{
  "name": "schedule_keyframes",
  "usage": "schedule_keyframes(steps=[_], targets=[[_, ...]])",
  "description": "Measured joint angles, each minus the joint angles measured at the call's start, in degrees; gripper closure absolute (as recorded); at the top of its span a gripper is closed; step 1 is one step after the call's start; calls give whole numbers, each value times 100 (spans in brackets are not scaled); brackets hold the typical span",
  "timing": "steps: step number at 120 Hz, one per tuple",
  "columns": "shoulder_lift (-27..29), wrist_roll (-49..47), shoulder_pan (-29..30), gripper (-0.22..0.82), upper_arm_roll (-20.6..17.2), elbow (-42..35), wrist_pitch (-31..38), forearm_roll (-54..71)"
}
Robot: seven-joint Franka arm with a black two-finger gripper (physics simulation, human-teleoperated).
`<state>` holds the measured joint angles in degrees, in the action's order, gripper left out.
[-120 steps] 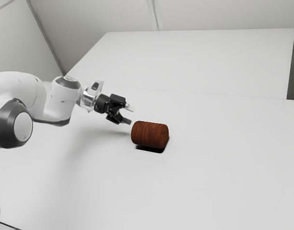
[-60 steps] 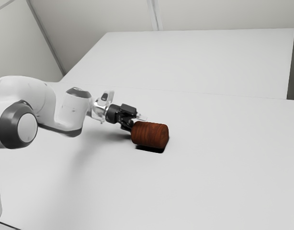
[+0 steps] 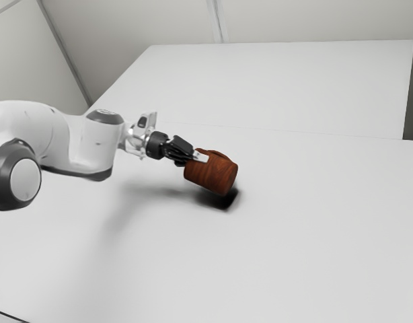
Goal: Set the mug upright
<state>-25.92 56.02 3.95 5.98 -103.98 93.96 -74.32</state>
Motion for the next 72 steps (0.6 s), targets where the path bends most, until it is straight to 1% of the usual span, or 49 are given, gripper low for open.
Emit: schedule_keyframes(steps=[10, 18, 28, 44, 57, 72], targets=[[301, -18, -21, 76, 9, -13, 28, 218], [557, -129, -51, 77, 14, -9, 164, 739], [860, -364, -90, 78, 10, 39, 437, 1747], [1317, -904, -136, 78, 0, 124, 889, 3693], [1463, -1350, -138, 78, -11, 139, 1233, 5005], [1524, -1819, -131, 79, -33, 82, 1701, 6111]])
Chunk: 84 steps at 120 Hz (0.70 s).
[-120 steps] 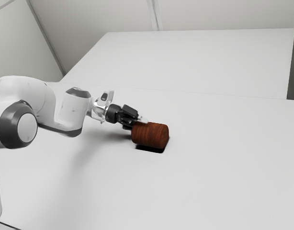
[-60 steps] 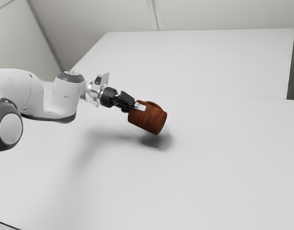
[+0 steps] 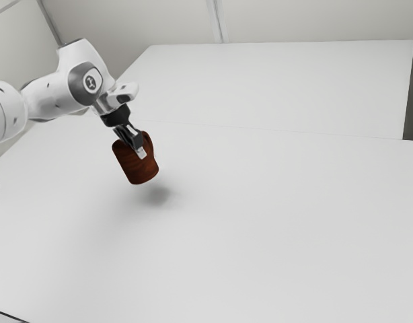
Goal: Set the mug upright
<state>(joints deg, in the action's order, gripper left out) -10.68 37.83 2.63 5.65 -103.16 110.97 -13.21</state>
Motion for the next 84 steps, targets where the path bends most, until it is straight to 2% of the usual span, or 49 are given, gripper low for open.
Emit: schedule_keyframes(steps=[29, 54, 84], targets=[[82, -814, -52, 79, -57, -532, 1037, 1049], [212, -1359, -49, 79, -63, -1177, 1613, 1202], [142, -1878, -57, 78, -112, -1601, 2043, 1180]])
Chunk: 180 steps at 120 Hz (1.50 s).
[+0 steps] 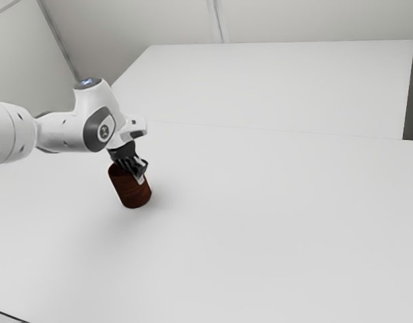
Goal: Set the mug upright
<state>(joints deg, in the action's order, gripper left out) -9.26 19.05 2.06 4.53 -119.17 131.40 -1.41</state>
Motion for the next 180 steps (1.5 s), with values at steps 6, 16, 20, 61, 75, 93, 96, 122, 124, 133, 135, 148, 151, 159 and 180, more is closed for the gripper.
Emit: schedule_keyframes(steps=[6, 16, 20, 61, 75, 93, 96, 122, 124, 133, 135, 148, 151, 159, 180], targets=[[-21, -79, -3, 75, -17, -23, 50, -12], [-23, -174, 0, 58, -34, -32, 102, -57], [-17, -208, 1, 50, -37, -32, 117, -71], [541, -448, -15, 10, -70, 608, -340, -108], [383, -492, -32, 6, -86, 1645, -1099, -110], [-21, -541, -32, 3, -91, 2973, -2123, -104], [-63, -548, -32, 3, -90, 3156, -2284, -102], [-69, -604, -46, 1, -105, 3769, -3243, -98], [-67, -606, -47, 1, -105, 3773, -3285, -99], [-58, -619, -50, 1, -104, 3782, -3433, -103], [-56, -621, -50, 1, -104, 3783, -3458, -103], [-54, -637, -42, 0, -100, 3785, -3582, -117], [-54, -641, -41, 0, -97, 3785, -3602, -132], [-54, -652, -33, 0, -88, 3785, -3644, -175], [-53, -675, -32, 0, -87, 3785, -3706, -228]])
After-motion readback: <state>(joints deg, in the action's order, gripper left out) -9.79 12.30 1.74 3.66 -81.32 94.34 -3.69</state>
